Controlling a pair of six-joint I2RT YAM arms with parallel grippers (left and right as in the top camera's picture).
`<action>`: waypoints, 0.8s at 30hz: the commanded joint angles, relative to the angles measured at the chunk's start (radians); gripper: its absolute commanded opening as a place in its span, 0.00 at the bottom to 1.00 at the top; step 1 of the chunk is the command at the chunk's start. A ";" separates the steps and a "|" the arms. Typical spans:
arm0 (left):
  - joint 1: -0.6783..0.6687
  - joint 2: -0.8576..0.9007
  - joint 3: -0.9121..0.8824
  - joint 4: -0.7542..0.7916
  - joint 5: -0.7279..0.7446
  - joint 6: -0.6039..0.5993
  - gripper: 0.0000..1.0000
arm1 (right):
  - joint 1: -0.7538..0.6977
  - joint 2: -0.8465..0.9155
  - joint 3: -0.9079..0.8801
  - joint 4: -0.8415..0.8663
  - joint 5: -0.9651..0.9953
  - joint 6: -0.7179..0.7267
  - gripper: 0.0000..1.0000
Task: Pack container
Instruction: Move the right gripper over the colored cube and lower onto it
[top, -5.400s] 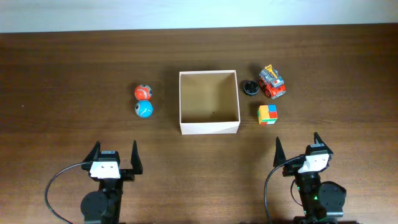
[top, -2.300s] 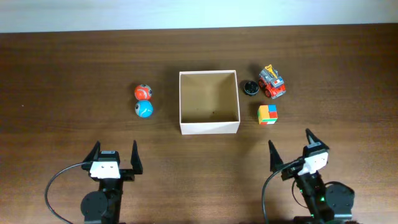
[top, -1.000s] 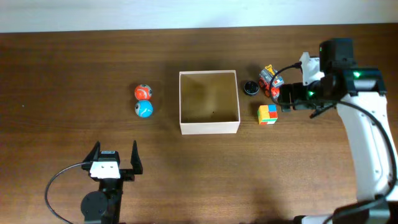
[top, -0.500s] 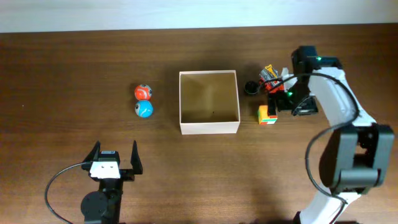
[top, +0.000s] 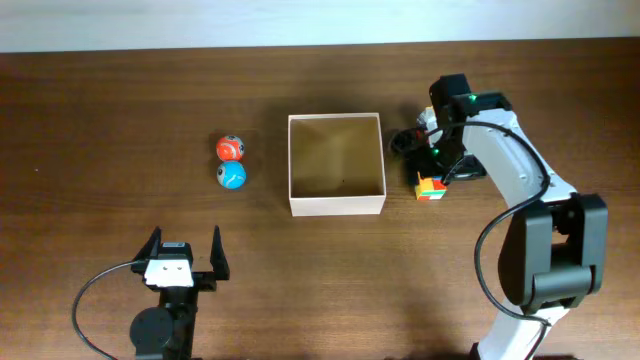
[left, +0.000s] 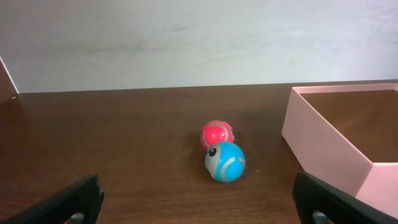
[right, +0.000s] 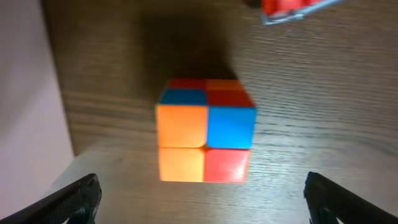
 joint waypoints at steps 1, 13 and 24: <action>0.006 -0.009 -0.004 -0.005 -0.003 0.015 0.99 | -0.007 -0.001 0.014 0.010 0.055 0.039 0.99; 0.006 -0.009 -0.004 -0.005 -0.003 0.015 0.99 | -0.010 0.043 0.011 0.026 0.021 0.027 0.99; 0.006 -0.009 -0.004 -0.005 -0.003 0.015 0.99 | -0.013 0.044 -0.029 0.080 -0.003 0.006 0.99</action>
